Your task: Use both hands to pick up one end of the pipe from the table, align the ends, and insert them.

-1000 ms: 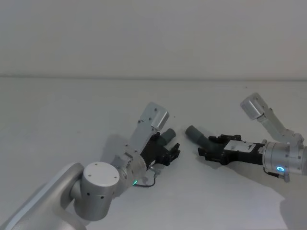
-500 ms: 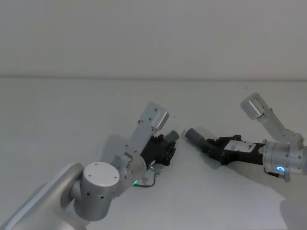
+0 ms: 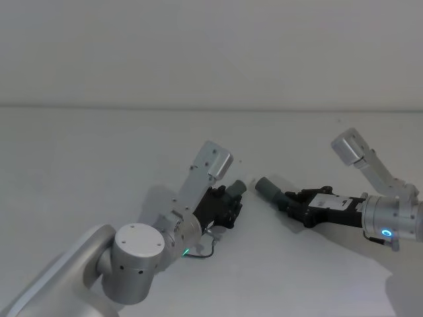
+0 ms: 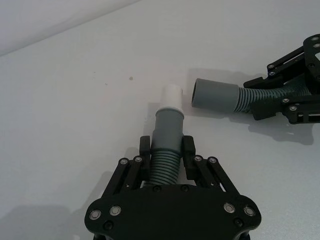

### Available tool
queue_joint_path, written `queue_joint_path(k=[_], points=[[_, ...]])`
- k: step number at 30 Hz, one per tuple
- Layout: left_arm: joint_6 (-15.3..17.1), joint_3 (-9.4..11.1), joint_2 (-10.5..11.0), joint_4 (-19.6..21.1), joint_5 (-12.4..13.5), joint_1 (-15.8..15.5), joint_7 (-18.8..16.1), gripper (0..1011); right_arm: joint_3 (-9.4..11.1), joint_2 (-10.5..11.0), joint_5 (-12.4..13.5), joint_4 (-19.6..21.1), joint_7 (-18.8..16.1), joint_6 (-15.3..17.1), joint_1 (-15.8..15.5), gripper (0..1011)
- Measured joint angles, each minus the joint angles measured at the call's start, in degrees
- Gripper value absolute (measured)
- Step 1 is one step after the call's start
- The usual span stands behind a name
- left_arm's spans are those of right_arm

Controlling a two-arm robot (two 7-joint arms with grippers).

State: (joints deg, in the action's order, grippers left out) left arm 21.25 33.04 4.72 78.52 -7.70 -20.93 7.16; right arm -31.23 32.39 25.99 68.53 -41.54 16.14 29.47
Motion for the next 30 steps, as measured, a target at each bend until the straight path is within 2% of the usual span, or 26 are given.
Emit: queue_joint_path(k=[7, 13, 19, 23, 30], points=[[-0.24, -0.01, 0.07, 0.00, 0.07, 0.00, 0.11, 368, -0.02, 0.03, 0.00, 0.06, 0.05, 0.00, 0.00, 278], [-2.92, -0.22, 0.56, 0.00, 0.61, -0.16, 0.62, 368, 0.15, 0.54, -0.21, 1.22, 1.18, -0.36, -0.58, 279], [-5.95, -0.43, 1.16, 0.02, 1.26, -0.55, 0.98, 368, 1.17, 1.73, -0.92, 4.26, 4.04, -1.50, -2.23, 279], [-9.18, -0.52, 1.77, 0.02, 2.22, -1.02, 1.29, 368, 2.03, 2.80, -1.59, 6.86, 6.23, -2.07, -3.65, 278], [-13.85, -0.53, 2.87, -0.18, 4.09, -1.87, 1.57, 368, 3.96, 5.71, -4.09, 13.24, 11.82, -2.44, -7.11, 278]])
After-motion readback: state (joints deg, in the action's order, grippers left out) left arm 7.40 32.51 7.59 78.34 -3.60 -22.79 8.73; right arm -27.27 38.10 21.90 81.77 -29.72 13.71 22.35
